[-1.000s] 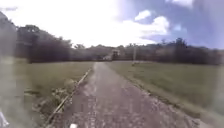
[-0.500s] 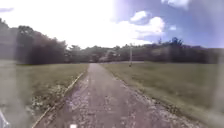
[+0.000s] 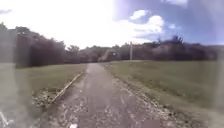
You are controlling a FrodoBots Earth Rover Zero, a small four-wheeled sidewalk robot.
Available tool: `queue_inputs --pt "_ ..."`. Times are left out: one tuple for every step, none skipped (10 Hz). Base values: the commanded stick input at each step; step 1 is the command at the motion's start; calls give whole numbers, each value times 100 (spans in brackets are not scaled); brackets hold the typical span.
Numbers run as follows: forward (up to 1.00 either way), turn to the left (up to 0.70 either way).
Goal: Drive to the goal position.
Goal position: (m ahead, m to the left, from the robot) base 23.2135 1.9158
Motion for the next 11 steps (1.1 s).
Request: queue_inputs --pt "100 39" --pt "100 38" --pt "100 0" --pt "100 0" --pt "100 0" --pt "100 0" --pt "100 0" --pt "100 0" --pt "100 0" --pt "100 0" --pt "100 0"
